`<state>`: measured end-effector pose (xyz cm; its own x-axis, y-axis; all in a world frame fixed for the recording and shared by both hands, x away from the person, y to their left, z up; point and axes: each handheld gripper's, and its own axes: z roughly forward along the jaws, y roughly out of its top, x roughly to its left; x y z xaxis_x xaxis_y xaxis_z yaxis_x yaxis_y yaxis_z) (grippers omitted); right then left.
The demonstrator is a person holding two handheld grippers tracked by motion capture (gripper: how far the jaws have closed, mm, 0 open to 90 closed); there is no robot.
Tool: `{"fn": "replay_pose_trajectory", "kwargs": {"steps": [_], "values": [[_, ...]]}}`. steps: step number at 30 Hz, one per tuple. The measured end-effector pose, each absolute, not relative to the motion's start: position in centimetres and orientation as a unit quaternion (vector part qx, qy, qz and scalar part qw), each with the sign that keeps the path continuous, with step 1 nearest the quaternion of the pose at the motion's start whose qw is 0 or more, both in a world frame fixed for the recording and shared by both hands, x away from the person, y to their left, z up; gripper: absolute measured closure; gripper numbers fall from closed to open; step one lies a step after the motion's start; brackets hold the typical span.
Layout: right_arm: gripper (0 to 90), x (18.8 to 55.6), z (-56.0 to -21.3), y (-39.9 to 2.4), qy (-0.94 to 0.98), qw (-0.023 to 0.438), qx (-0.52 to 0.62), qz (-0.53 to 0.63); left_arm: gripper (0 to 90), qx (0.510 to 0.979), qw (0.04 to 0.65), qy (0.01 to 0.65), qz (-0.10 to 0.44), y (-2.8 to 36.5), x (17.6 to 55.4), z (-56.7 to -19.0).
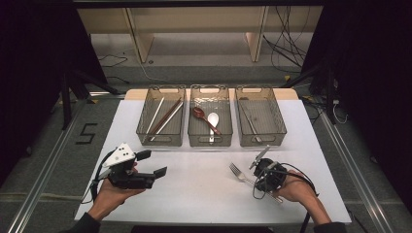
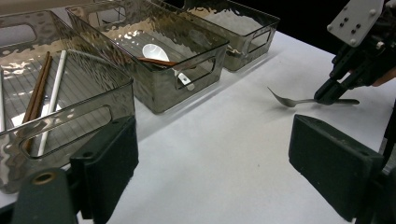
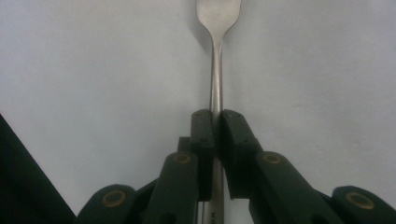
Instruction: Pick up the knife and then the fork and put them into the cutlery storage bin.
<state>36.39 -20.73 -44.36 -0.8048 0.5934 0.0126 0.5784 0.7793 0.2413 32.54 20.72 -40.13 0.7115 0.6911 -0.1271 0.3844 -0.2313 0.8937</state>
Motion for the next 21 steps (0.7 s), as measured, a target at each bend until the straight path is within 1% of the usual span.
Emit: {"fn": "replay_pose_trajectory", "kwargs": {"steps": [8, 21], "values": [[84.3, 36.6, -43.3, -21.6, 0.926, 0.041, 0.332, 0.177, 15.0, 0.771, 0.512, 0.349, 0.149, 20.7, 32.5, -40.1], [84.3, 37.2, -41.8, -23.4, 0.897, 0.042, 0.365, 0.245, 15.0, 0.769, 0.513, 0.35, 0.149, 20.7, 32.6, -40.1]]}}
